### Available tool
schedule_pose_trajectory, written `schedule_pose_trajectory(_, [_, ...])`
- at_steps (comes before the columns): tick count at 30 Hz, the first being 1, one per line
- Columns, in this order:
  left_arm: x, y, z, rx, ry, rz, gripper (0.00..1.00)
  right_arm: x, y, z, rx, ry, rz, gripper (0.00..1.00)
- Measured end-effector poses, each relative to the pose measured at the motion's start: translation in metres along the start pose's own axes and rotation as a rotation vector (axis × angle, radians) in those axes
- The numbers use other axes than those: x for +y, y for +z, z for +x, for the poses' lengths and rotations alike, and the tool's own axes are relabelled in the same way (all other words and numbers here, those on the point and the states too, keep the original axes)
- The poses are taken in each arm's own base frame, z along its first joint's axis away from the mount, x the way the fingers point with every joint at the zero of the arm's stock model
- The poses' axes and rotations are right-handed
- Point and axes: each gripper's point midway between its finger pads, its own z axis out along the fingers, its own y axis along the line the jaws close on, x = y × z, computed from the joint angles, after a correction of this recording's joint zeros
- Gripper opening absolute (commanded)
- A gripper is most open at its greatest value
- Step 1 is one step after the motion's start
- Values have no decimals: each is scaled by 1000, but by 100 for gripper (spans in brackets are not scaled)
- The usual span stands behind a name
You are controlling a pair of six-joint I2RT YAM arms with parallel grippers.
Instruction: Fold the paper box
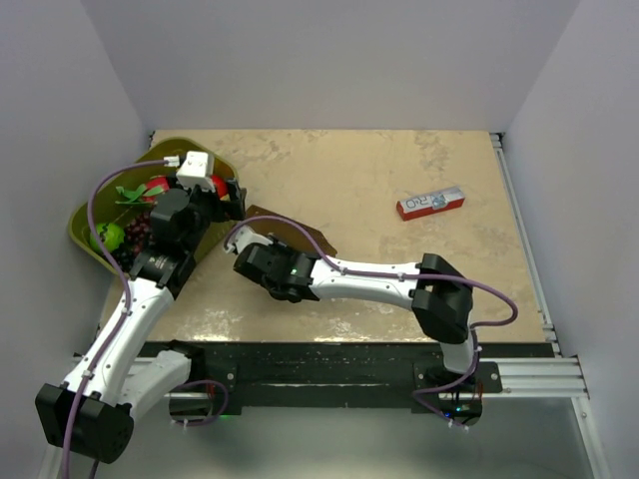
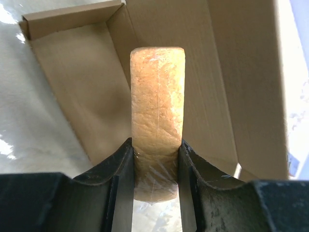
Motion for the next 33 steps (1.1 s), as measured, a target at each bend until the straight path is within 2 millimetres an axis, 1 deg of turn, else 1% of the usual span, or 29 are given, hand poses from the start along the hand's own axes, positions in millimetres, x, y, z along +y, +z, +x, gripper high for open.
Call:
schedule_pose_trajectory(5, [0, 0, 0, 0, 0, 0, 98, 10, 18, 10, 22, -79, 25, 5])
schedule_pose_trajectory(12, [1, 0, 0, 0, -1, -2, 98, 18, 32, 20, 43, -146, 49, 5])
schedule_pose_trajectory(18, [1, 0, 0, 0, 0, -3, 98, 24, 42, 28, 63, -182, 75, 9])
schedule_pose_trajectory(21, [1, 0, 0, 0, 0, -3, 98, 24, 45, 31, 72, -194, 87, 20])
schedule_pose_trajectory(22, [1, 0, 0, 0, 0, -3, 98, 25, 46, 33, 75, -197, 89, 29])
schedule_pose_trajectory(23, [1, 0, 0, 0, 0, -3, 98, 25, 46, 34, 79, -201, 88, 32])
schedule_pose_trajectory(24, [1, 0, 0, 0, 0, -3, 98, 25, 46, 35, 81, -201, 88, 38])
schedule_pose_trajectory(27, [1, 0, 0, 0, 0, -2, 98, 24, 45, 34, 86, -195, 88, 45])
schedule_pose_trajectory(28, [1, 0, 0, 0, 0, -2, 98, 24, 44, 34, 87, -192, 87, 50])
schedule_pose_trajectory(30, [1, 0, 0, 0, 0, -2, 98, 24, 43, 32, 85, -177, 84, 55])
schedule_pose_trajectory(33, [1, 0, 0, 0, 0, -2, 98, 24, 38, 30, 83, -158, 65, 58])
